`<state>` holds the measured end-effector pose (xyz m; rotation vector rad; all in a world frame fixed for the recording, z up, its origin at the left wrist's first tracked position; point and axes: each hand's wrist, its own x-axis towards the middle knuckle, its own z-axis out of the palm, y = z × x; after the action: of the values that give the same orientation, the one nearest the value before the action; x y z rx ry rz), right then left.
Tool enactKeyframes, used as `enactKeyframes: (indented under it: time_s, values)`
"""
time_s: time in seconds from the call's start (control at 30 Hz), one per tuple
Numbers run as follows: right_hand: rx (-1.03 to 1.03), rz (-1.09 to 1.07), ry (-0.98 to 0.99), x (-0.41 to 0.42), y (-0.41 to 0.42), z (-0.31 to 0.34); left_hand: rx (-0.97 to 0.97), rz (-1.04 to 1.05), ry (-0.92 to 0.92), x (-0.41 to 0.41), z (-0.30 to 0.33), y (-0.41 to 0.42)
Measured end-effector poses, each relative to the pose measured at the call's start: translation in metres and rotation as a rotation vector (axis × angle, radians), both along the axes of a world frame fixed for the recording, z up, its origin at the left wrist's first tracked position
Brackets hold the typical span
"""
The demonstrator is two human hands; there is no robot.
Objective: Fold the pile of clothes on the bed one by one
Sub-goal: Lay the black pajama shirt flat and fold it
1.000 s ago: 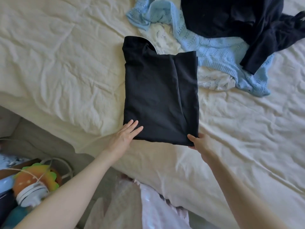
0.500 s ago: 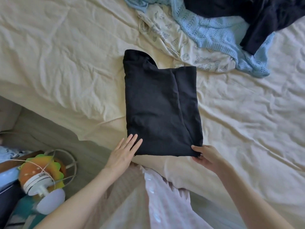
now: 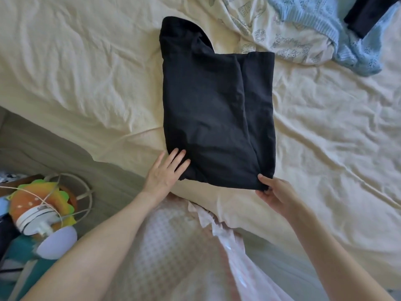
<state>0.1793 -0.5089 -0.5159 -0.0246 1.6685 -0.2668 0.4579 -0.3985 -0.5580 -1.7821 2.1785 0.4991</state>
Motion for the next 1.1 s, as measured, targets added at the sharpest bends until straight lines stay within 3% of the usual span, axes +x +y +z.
enactKeyframes:
  time_s: [0.17,0.4,0.63,0.87,1.1]
  values:
    - [-0.047,0.029,0.018,0.004,-0.004,0.014,-0.109,-0.009,0.251,0.026,0.017,0.004]
    - [-0.070,0.043,0.033,0.007,-0.010,0.041,-0.137,0.063,0.452,0.035,0.052,0.003]
    - [-0.187,-0.025,0.125,0.009,-0.023,0.062,0.118,0.691,0.696,0.038,0.079,-0.030]
    - [-0.456,0.083,0.203,0.053,-0.103,0.075,-0.054,0.980,0.982,0.058,0.078,-0.103]
    - [-0.340,0.099,0.176,0.111,-0.213,0.027,-0.116,1.193,0.897,0.090,0.045,-0.206]
